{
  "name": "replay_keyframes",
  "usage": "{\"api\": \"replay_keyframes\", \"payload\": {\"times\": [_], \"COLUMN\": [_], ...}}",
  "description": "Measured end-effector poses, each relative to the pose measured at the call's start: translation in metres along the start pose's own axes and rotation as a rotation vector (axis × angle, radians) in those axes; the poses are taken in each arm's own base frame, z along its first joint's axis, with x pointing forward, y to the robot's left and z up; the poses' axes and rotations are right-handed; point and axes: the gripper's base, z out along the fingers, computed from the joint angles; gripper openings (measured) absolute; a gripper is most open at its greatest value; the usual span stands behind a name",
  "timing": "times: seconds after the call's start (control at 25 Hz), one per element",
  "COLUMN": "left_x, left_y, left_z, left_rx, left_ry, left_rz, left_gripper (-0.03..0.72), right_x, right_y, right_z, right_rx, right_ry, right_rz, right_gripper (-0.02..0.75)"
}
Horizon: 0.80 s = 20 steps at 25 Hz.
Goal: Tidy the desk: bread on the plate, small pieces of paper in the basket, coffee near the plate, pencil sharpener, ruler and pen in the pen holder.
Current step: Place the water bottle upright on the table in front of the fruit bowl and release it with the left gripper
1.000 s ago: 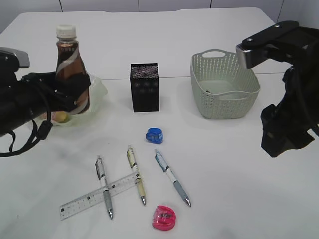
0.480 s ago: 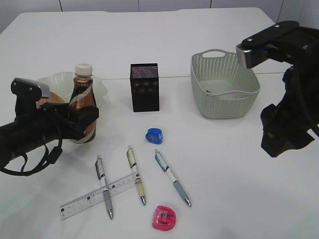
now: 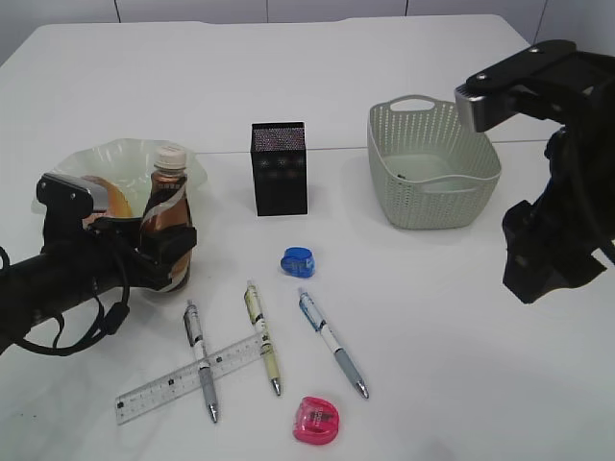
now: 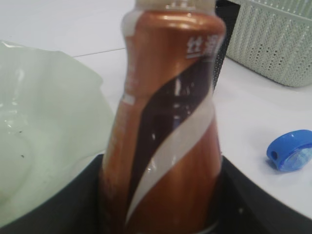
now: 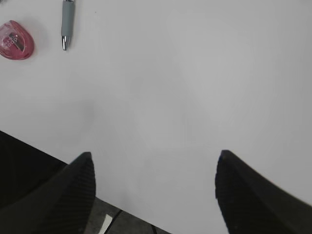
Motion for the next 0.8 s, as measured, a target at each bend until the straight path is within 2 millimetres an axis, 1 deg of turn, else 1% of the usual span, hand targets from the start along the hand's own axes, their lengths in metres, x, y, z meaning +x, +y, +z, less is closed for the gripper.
{"api": "replay_keyframes", "payload": {"times": [0.36, 0.6, 0.8], "left_x": [0.0105, 0.0106, 0.0087], "left_y": [0.0023, 0.0034, 0.0035], "left_z": [0.0035, 0.0039, 0.0036], "left_rx": [-0.002, -0.012, -0.015], "left_ry": [-0.035, -0.045, -0.041], "left_rz": [-0.007, -0.01, -0.005], "left_gripper": [0.44, 0.511, 0.519], "right_x": [0.0001, 0.0002, 0.0002], "right_y": [-0.0011, -0.0016, -0.0016], "right_z": [0.0, 0.0, 0.0], "right_rx": [0.012, 0.018, 0.018], "right_ry": [0.001, 0.002, 0.002], "right_rz": [-0.006, -0.008, -0.008], "right_gripper": [0.561, 0.561, 0.561]}}
